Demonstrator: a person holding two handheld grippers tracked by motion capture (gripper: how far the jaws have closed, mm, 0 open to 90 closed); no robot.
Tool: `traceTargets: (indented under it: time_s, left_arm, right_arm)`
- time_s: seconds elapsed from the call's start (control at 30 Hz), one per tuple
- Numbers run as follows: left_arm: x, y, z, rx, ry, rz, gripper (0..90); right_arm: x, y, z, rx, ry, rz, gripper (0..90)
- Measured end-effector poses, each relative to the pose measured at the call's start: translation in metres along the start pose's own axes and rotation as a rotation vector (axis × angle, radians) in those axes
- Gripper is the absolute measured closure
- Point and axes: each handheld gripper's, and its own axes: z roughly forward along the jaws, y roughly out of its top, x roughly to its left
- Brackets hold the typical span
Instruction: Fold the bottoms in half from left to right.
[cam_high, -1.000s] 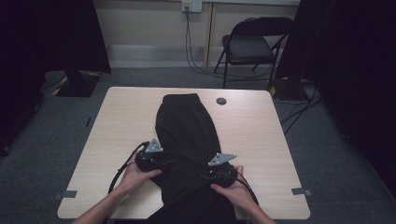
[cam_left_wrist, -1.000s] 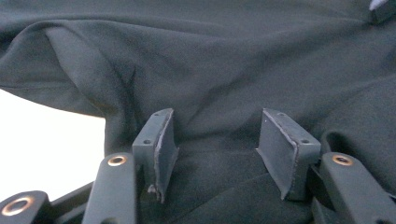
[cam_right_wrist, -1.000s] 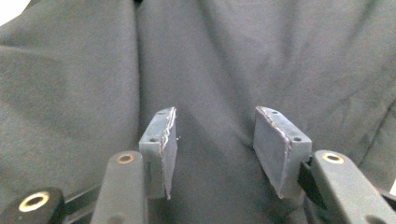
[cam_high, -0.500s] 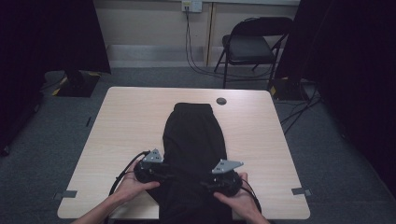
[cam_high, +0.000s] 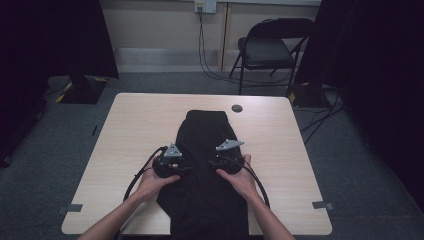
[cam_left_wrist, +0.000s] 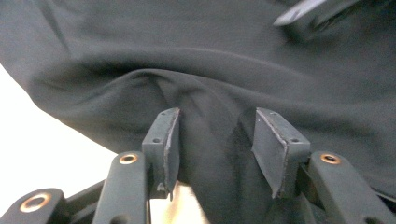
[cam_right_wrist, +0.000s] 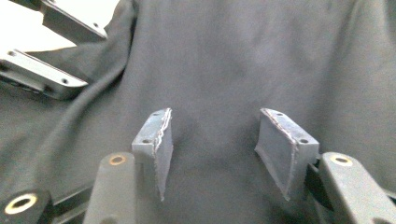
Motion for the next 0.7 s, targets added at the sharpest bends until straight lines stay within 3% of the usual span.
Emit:
traceTargets:
  time_s: [0.03,0.07,0.1,0.2,0.23,0.27,0.3,0.33,0.37,0.4,0.43,0.47,0.5,0.53,0.57,0.7]
  left_arm:
    - [-0.006,0.0,-0.001,0.025,-0.008,0.059,48.5]
    - [-0.006,0.0,-0.001,0.025,-0.008,0.059,48.5]
    - [-0.009,-0.003,-0.004,0.011,-0.03,0.026,48.5]
    - [-0.015,-0.006,-0.007,0.019,-0.04,0.041,48.6]
    - [-0.027,-0.006,-0.015,0.082,-0.056,0.104,48.7]
    - [-0.027,-0.006,-0.015,0.082,-0.056,0.104,48.6]
    - [-0.033,-0.008,-0.024,0.15,-0.106,0.113,48.6]
    - [-0.033,-0.008,-0.024,0.15,-0.106,0.113,48.7]
    - [-0.035,-0.012,-0.034,0.138,-0.159,0.087,49.2]
    - [-0.035,-0.012,-0.034,0.138,-0.159,0.087,49.7]
    - [-0.031,-0.014,-0.046,0.044,-0.159,0.06,49.7]
    - [-0.031,-0.014,-0.046,0.044,-0.159,0.06,49.7]
    - [-0.025,-0.01,-0.053,-0.002,-0.142,0.019,49.5]
    - [-0.025,-0.01,-0.053,-0.002,-0.142,0.019,49.5]
    - [-0.019,-0.006,-0.054,-0.015,-0.11,0.021,49.5]
    - [0.003,0.006,-0.044,-0.05,-0.022,-0.046,48.5]
  right_arm:
    - [0.001,-0.004,0.003,0.033,0.01,-0.005,44.5]
    - [0.001,-0.004,0.003,0.033,0.01,-0.005,44.5]
    - [0.002,-0.01,0.0,0.024,0.014,-0.007,44.6]
    - [0.005,-0.017,-0.006,0.011,0.012,-0.013,44.6]
    - [0.011,-0.024,-0.014,0.009,0.03,-0.027,44.6]
    - [0.011,-0.024,-0.014,0.009,0.03,-0.027,44.6]
    - [0.018,-0.032,-0.021,0.006,0.055,-0.047,44.6]
    - [0.018,-0.032,-0.021,0.006,0.055,-0.047,44.6]
    - [0.028,-0.039,-0.03,0.014,0.058,-0.051,44.6]
    - [0.028,-0.039,-0.03,0.014,0.058,-0.051,44.6]
    - [0.036,-0.048,-0.039,0.011,0.07,-0.062,44.6]
    - [0.036,-0.048,-0.039,0.011,0.07,-0.062,44.6]
    - [0.045,-0.055,-0.048,0.024,0.078,-0.066,44.6]
    - [0.045,-0.055,-0.048,0.024,0.078,-0.066,44.6]
    - [0.048,-0.057,-0.051,0.032,0.083,-0.072,44.6]
    - [0.061,-0.065,-0.064,0.058,0.109,-0.094,44.6]
